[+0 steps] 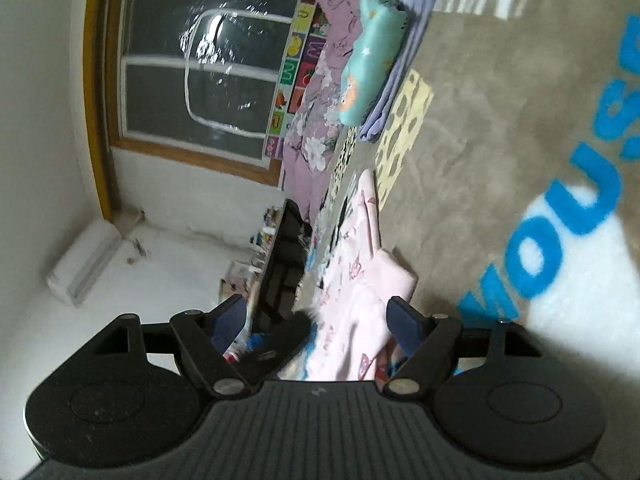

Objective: Fold clothes
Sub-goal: 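Grasp the pink garment edge with the left gripper while the right gripper grasps another edge, then lift the garment with the right gripper and fold it over while the left gripper holds it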

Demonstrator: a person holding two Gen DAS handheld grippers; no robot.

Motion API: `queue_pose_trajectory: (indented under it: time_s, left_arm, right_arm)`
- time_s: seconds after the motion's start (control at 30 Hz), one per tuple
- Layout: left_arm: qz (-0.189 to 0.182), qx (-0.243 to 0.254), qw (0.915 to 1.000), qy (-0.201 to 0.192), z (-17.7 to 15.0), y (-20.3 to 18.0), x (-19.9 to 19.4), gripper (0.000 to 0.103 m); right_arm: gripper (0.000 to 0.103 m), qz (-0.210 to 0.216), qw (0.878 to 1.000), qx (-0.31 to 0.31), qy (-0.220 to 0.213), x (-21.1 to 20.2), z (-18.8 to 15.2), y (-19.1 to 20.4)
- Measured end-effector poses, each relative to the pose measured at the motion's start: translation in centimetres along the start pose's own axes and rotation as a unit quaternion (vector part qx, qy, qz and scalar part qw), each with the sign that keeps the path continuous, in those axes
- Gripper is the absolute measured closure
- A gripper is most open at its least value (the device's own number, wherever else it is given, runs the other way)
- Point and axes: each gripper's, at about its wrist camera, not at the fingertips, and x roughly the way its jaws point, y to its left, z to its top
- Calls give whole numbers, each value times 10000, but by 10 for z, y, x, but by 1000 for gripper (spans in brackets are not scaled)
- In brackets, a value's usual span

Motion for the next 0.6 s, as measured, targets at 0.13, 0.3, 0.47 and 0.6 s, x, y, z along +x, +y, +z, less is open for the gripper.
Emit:
queue_pose_trajectory:
  time_s: [0.13, 0.3, 0.47, 0.6]
  left_arm:
    - [347, -402, 9976, -454, -1, 43, -52, 58]
    - [726, -842, 9927, -469, -23, 92, -92, 47]
    - [986, -598, 9931, -225, -56, 106, -105, 39]
    - [731, -549, 9958, 53, -73, 112, -106, 37]
  right_arm:
    - [27, -406, 9958, -779, 245, 8, -6, 16]
    - [38, -1287, 9727, -1870, 484, 17, -25, 37]
    - [38, -1393, 9737, -1738, 484, 13, -24, 32]
    - [38, -1454, 9790, -1363, 439, 16, -15, 27]
